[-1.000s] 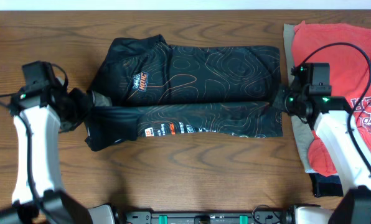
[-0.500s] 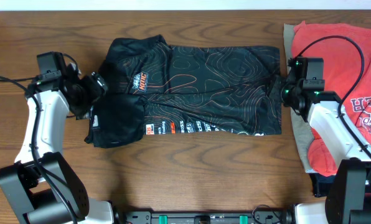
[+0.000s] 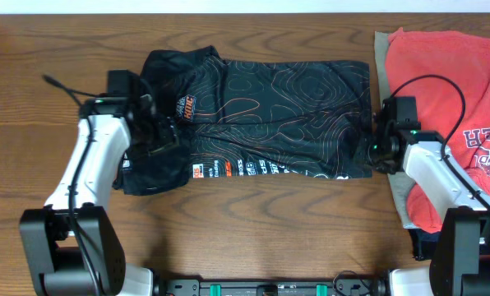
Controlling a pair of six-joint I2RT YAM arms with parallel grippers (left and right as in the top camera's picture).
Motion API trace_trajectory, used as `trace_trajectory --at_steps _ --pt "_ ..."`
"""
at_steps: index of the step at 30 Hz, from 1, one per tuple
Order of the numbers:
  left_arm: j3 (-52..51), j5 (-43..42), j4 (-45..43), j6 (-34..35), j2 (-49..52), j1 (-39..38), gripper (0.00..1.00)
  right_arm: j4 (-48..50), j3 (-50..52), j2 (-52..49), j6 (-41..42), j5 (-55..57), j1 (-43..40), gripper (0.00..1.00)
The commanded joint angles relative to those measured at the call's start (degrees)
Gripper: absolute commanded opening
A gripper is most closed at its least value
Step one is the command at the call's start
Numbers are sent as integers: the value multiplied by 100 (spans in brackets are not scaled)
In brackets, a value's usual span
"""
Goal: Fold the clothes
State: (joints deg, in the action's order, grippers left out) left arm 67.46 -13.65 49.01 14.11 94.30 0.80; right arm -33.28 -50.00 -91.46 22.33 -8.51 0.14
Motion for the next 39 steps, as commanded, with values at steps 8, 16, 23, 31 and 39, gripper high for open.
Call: trace_trajectory --at_steps 8,16,23,31,39 --pt "-501 1056 -199 -122 669 -776 76 63 286 -22 -31 122 42 41" --pt "-501 1071 -240 -120 1257 -828 25 57 286 -22 -31 122 42 41" --pt "-131 1069 -15 -122 966 -822 6 61 286 -22 -31 127 42 41" --pt "595 1067 -293 -118 520 -822 9 68 286 -22 -31 127 42 41" --pt "546 1047 -173 -98 581 -824 11 70 286 -22 -28 162 42 41"
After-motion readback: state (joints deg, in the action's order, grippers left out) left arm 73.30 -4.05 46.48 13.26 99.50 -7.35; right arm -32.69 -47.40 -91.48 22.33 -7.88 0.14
